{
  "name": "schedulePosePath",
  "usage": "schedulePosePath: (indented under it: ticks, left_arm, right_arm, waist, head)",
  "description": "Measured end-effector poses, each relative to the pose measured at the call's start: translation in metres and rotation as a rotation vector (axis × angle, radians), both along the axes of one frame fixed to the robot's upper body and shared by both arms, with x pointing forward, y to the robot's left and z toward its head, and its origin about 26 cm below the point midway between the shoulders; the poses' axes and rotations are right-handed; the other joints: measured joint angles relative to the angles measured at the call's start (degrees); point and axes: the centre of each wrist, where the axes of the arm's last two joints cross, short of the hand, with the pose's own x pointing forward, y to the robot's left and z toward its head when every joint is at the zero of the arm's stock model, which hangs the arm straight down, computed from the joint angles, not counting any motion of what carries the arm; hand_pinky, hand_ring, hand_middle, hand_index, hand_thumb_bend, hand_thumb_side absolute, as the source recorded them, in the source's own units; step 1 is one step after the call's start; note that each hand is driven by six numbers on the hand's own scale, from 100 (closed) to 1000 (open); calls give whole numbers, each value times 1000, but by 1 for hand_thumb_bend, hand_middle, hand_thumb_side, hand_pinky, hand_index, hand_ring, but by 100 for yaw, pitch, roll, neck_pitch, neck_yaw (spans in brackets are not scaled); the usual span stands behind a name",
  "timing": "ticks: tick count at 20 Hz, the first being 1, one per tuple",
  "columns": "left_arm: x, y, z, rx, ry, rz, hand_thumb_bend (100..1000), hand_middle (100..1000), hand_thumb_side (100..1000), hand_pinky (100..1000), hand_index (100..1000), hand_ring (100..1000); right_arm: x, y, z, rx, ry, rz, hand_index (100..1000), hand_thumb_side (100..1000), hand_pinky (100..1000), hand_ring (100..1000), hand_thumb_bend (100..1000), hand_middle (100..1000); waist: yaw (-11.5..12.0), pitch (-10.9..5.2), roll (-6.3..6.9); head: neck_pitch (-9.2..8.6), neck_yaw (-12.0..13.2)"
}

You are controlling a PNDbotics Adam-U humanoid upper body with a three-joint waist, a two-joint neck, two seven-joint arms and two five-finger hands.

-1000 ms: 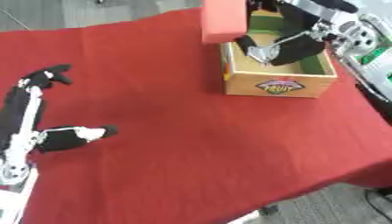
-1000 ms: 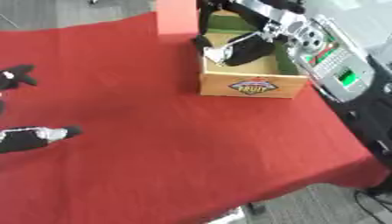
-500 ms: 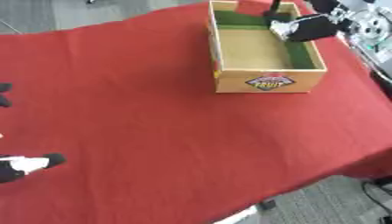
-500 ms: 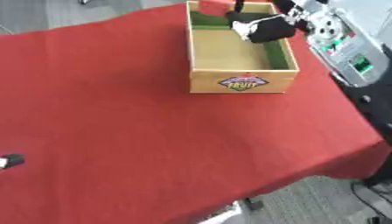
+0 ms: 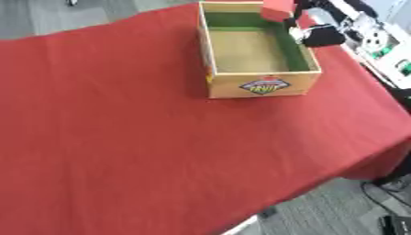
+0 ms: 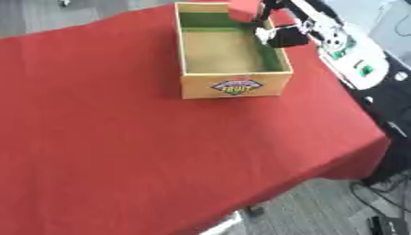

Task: Pick up the objects with one hand, pass them to the other hand, and then place them into the box on the other side of the table.

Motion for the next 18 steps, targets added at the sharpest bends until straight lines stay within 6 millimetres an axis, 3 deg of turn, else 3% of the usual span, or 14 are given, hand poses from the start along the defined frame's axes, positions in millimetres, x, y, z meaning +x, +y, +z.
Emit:
schedulePosePath:
  ticks: [3, 5, 7, 10, 15, 18]
  left_arm:
    - [-1, 2, 2, -9, -15, 16, 977, 568, 289, 771, 828, 736]
    - [-2, 4, 2, -15, -20, 27, 979, 567, 292, 770, 827, 736]
    - [-2, 6, 1, -21, -23, 38, 979, 557, 235, 765, 814, 730]
    - [-3, 7, 0, -28, -29, 50, 989, 559, 239, 768, 818, 733]
    - [-3, 8, 0, -34, -44, 55, 998, 561, 241, 768, 822, 735]
    - [-3, 8, 0, -36, -49, 56, 993, 561, 245, 767, 821, 734]
  right_arm:
    - [1, -5, -3, -29, 2, -12, 672, 100, 857, 896, 100, 541]
    - [1, -7, -5, -50, 5, -11, 763, 114, 871, 942, 129, 646]
    - [1, -7, -6, -71, 9, -6, 843, 203, 898, 988, 188, 744]
    - [1, -8, -7, -89, 14, -5, 929, 302, 945, 1000, 205, 857]
    - [1, -8, -6, -93, 15, -6, 959, 378, 953, 1000, 201, 877]
    - [1, -9, -5, -91, 16, -11, 959, 315, 950, 1000, 178, 873]
  waist:
    - [22, 11, -11]
    - [25, 11, -15]
    - [27, 12, -15]
    - [28, 13, -18]
    - [28, 13, -34]
    - [28, 13, -35]
  head:
    - [0, -3]
    - [-2, 0]
    - [-2, 1]
    - [-2, 4]
    - [-3, 30]
    - [-3, 36]
